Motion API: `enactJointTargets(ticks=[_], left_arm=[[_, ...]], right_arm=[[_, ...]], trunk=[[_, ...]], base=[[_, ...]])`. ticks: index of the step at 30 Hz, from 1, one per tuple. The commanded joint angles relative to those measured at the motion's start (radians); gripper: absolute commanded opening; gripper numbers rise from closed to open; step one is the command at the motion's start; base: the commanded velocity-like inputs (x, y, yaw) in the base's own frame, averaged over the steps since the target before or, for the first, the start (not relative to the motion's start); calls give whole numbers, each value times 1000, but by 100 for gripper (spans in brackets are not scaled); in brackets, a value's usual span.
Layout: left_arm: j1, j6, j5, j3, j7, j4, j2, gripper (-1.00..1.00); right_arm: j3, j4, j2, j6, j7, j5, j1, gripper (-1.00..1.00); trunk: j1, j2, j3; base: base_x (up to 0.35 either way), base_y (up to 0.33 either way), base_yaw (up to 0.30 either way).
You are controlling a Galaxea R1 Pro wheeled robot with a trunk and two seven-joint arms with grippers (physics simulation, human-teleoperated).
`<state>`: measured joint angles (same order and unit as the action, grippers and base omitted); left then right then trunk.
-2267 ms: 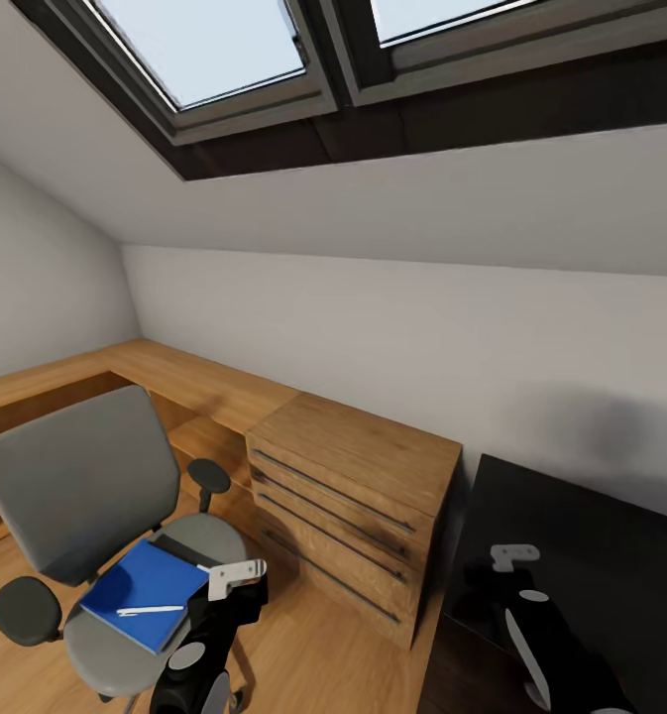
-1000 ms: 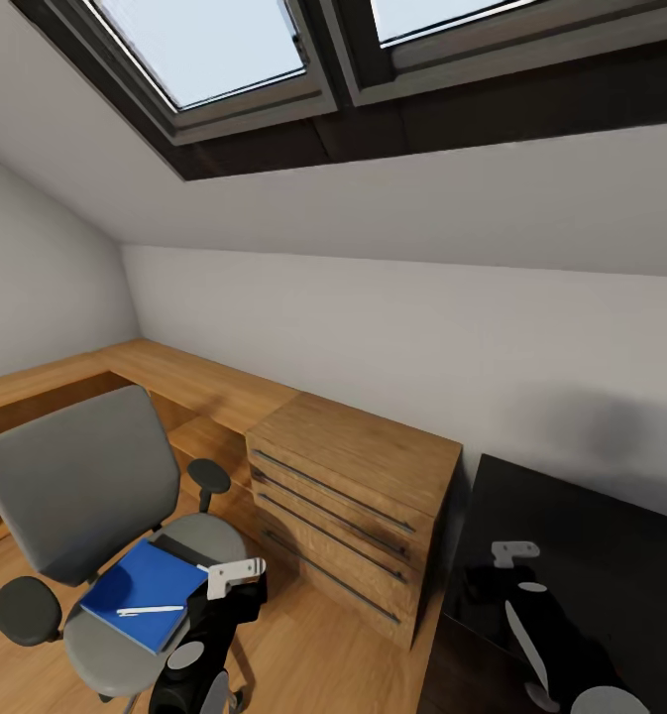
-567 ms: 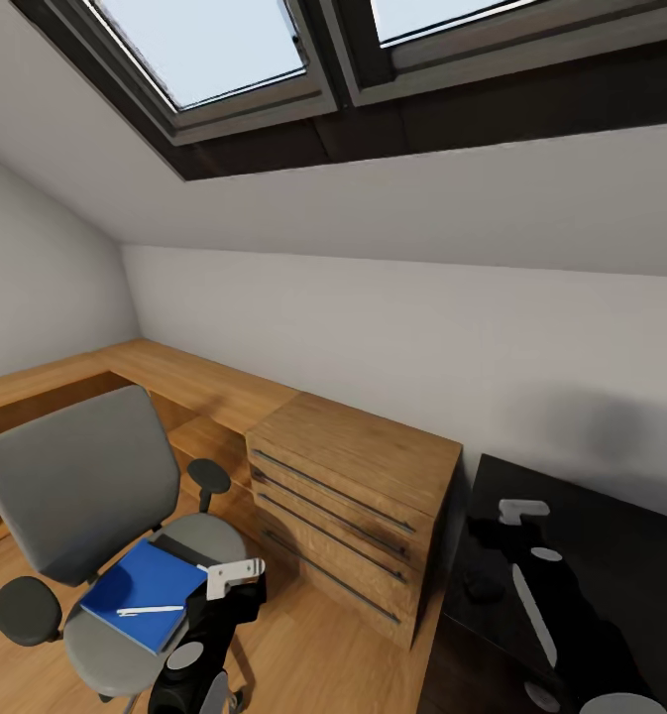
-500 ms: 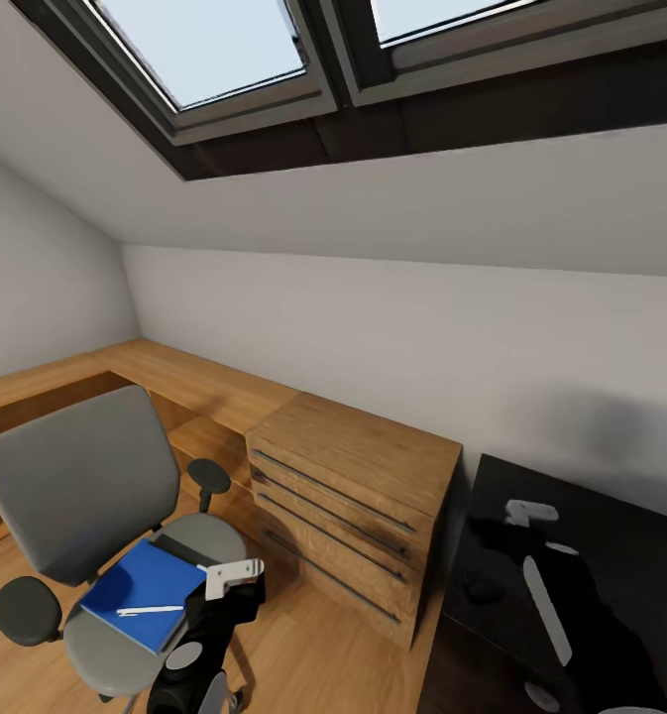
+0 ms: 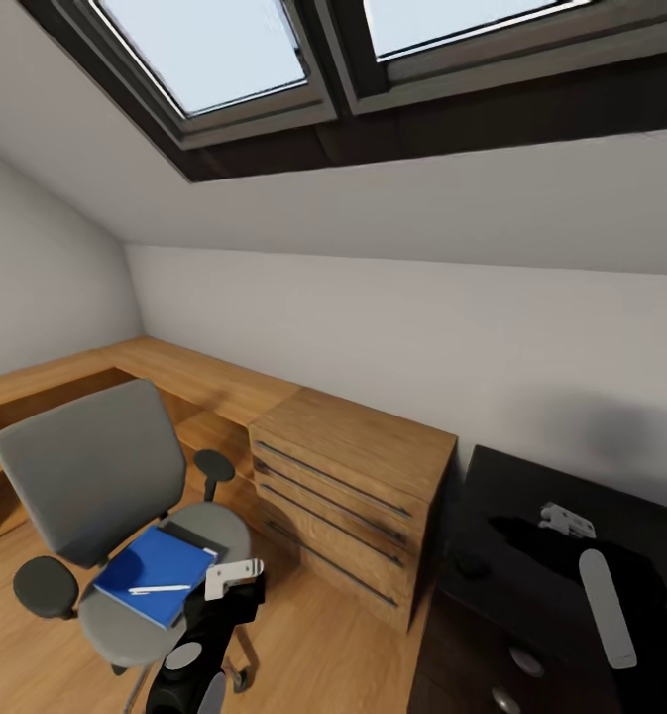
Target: In the bedroom, organize the workspace by keeping the computer under the desk, ensuring the monitor is on the desk, placing the keyboard on the desk next to the monitor, placing the mouse on the desk next to the keyboard, moving the folder from the swivel chair onto the desk next to the mouse, stacking the notebook on top of the folder with the pen on top of the notebook, and positioning the swivel chair next to the desk.
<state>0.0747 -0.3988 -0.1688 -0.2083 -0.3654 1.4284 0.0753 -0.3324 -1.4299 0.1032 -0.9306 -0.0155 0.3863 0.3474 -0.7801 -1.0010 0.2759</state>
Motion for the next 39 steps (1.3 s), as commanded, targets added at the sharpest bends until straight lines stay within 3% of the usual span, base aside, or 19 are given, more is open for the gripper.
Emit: enactJointTargets(ticks=[1, 3, 4, 8, 9, 11, 19, 24, 39], left_arm=[[1, -3, -11, -2, -9, 1, 0, 100], [1, -3, -11, -2, -9, 1, 0, 100], [1, -3, -11, -2, -9, 1, 0, 100], [1, -3, -11, -2, -9, 1, 0, 100], [1, -3, -11, -2, -9, 1, 0, 100], [1, -3, -11, -2, -9, 1, -1, 100], [1, -3, -11, -2, -9, 1, 0, 100], [0, -3, -12, -2, -9, 1, 0, 100], [1, -2, -12, -2, -9, 1, 0, 100]], right_arm=[[-10, -2, 0, -6, -1, 6, 0, 100], [-37, -5, 0, -9, 0, 10, 0, 100], [-81, -7, -1, -12, 1, 14, 0, 100], [-140, -8, -4, -13, 4, 17, -1, 100], [-176, -9, -5, -13, 6, 24, -1, 100], [-197, -9, -6, -12, 7, 30, -1, 100], [-217, -10, -6, -13, 7, 37, -1, 100], [-222, -9, -7, -13, 8, 39, -1, 100], [-221, -4, -11, -11, 6, 38, -1, 100]], trunk=[[0, -1, 1], [0, -1, 1], [0, -1, 1], [0, -1, 1], [0, -1, 1], [0, -1, 1], [0, -1, 1], [0, -1, 1], [0, -1, 14]], base=[[-307, 0, 0], [-317, 0, 0], [-329, 0, 0], [-332, 0, 0], [-334, 0, 0], [-334, 0, 0], [-335, 0, 0], [-334, 58, -239], [-124, 2, -202]])
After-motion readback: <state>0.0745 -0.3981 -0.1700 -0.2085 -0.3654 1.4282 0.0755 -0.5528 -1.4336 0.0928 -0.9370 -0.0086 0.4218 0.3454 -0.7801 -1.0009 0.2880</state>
